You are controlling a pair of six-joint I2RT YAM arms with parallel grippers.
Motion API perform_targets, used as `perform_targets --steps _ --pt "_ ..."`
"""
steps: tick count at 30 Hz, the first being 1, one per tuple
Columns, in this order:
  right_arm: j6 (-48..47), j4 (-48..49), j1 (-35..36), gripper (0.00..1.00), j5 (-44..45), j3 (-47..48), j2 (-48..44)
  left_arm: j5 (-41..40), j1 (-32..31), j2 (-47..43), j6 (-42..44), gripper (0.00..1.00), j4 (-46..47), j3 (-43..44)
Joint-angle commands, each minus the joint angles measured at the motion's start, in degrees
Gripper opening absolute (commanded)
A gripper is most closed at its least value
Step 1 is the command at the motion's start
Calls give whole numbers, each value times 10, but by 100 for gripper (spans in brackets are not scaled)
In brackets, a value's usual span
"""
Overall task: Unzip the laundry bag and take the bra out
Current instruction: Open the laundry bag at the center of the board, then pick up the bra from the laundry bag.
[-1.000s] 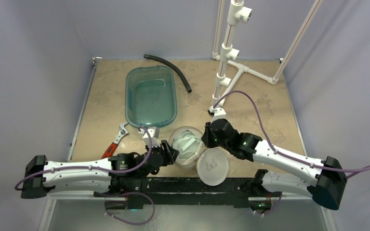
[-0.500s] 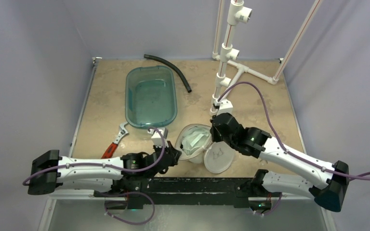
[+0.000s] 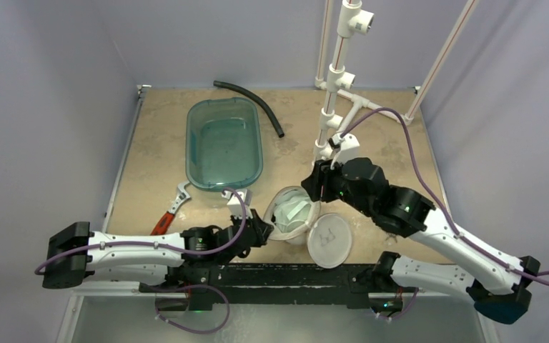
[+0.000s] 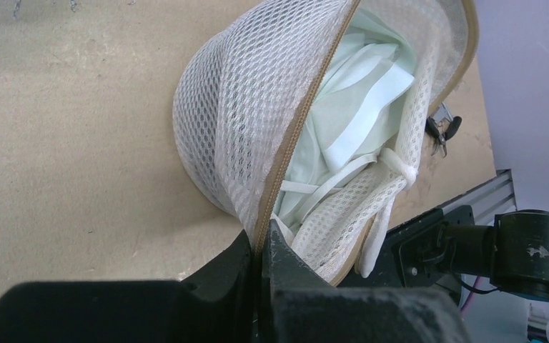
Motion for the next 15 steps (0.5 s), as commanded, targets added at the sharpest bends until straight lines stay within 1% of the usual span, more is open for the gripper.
perform_targets --steps 1,4,5,6,10,15 --pt "-45 31 22 50 -97 26 24 0 2 0 8 0 31 28" --pt "-41 19 84 51 -34 17 66 1 2 4 6 0 33 33" --pt "-33 14 91 52 -20 13 79 0 2 4 5 0 30 34" --pt "-28 15 92 54 -12 6 86 0 2 3 4 0 29 35" --pt "-11 37 92 67 11 -30 101 -6 2 -7 -2 0 21 33" --pt "6 34 93 73 39 -50 129 -6 2 -17 -4 0 15 29"
